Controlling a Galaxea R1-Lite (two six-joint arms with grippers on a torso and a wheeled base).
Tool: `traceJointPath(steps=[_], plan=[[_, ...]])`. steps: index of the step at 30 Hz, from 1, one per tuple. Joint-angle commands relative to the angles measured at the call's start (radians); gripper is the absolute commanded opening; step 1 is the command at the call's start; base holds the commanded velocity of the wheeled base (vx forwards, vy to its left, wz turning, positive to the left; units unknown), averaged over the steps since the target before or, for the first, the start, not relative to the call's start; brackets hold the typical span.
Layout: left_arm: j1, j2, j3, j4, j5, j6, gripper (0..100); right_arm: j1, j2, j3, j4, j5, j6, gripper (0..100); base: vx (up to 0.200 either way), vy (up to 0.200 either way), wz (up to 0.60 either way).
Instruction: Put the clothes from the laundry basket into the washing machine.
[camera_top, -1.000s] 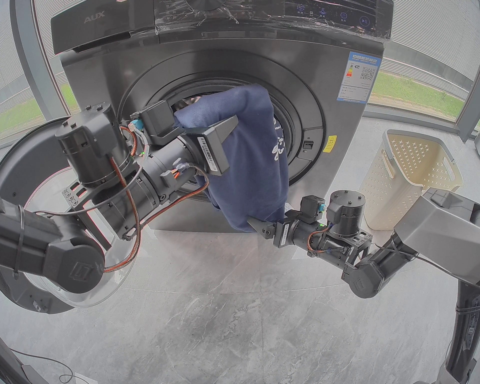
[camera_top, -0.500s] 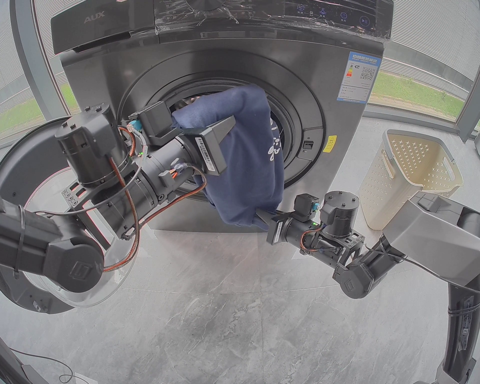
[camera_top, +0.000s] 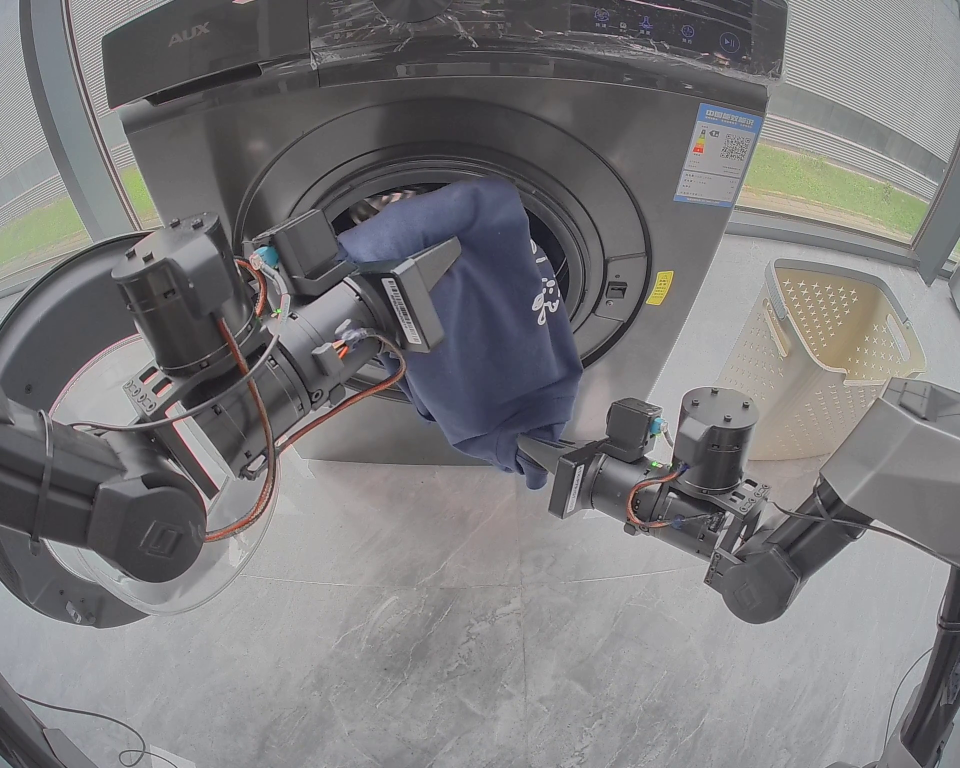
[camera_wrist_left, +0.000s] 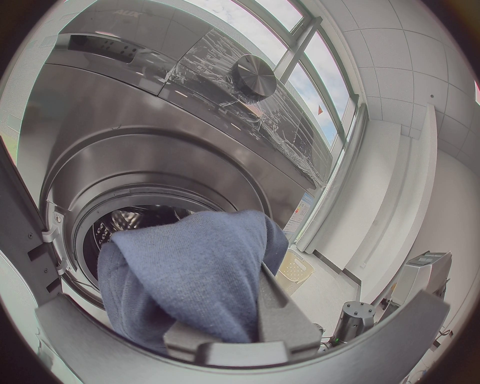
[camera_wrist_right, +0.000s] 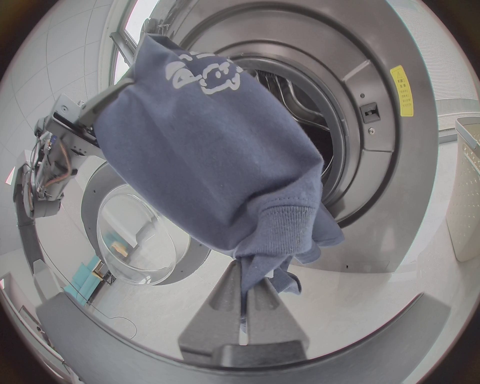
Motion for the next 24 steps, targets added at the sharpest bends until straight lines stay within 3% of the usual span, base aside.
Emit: traceJointPath(steps=[1, 7, 11, 12, 19, 24], plan=[[0.001, -0.001, 0.008, -0.002, 0.0, 0.0, 0, 0.008, -0.066, 0.052, 0.0, 0.001, 0.006, 0, 0.0, 0.0, 0.0], [0.001, -0.006, 0.04, -0.013, 0.0, 0.002, 0, 0.013, -0.09, 0.082, -0.011, 0.002, 0.012, 0, 0.0, 0.0, 0.0], [0.002, -0.001, 0.071, -0.036, 0.003, 0.005, 0, 0.033, -0.14, 0.119, -0.04, 0.001, 0.059, 0, 0.0, 0.0, 0.0], [0.002, -0.003, 0.081, -0.037, 0.003, 0.003, 100, 0.037, -0.156, 0.13, -0.044, 0.002, 0.067, 0, 0.0, 0.0, 0.0], [0.004, 0.008, 0.206, -0.049, 0.002, 0.0, 100, 0.079, -0.27, 0.134, -0.043, -0.001, 0.139, 0, 0.0, 0.0, 0.0], [0.019, 0.026, 0.308, -0.092, -0.003, -0.001, 100, 0.08, -0.296, 0.119, -0.034, -0.002, 0.148, 0, 0.0, 0.0, 0.0]])
